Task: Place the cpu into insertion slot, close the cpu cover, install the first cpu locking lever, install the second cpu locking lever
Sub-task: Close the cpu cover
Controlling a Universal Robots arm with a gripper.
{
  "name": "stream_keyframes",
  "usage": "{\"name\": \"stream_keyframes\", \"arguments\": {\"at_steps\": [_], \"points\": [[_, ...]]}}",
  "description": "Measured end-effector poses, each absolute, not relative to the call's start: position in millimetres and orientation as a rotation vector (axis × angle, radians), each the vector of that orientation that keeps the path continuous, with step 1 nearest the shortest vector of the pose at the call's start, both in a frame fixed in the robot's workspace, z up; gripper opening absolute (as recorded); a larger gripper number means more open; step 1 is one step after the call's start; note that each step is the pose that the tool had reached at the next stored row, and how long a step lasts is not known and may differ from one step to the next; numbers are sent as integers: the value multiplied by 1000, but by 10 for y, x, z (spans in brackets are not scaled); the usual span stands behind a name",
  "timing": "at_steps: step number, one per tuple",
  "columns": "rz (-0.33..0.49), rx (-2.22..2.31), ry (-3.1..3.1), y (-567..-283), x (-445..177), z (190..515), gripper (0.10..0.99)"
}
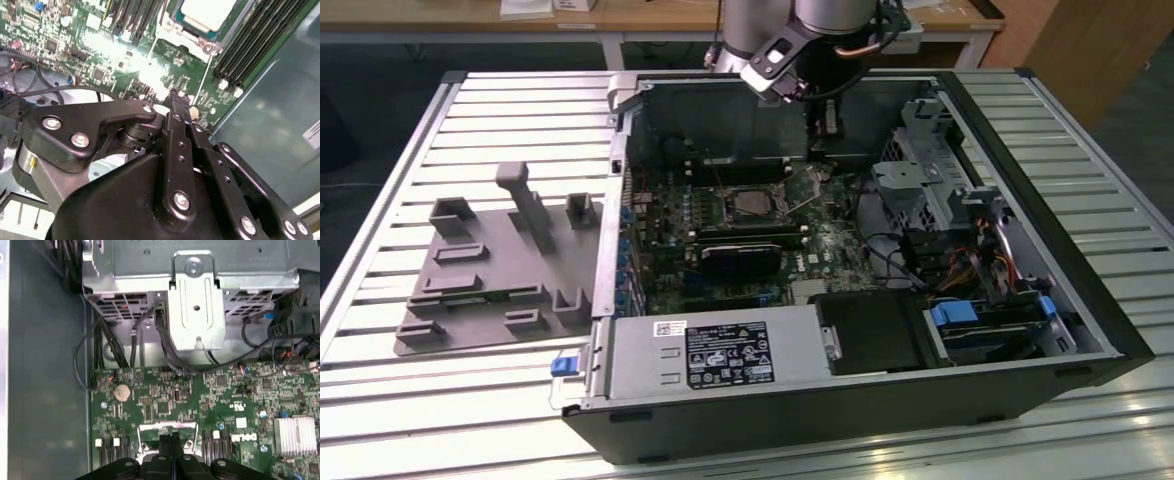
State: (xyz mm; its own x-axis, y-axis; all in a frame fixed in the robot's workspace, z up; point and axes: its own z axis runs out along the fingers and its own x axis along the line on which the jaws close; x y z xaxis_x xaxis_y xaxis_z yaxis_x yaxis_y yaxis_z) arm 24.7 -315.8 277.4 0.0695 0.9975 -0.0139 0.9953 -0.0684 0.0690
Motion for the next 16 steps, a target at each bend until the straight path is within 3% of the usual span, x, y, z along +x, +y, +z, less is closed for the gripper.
{"name": "stream_keyframes", "arguments": {"at_steps": [16], "points": [[55,2262,2093,-3159,531,2665,102]]}}
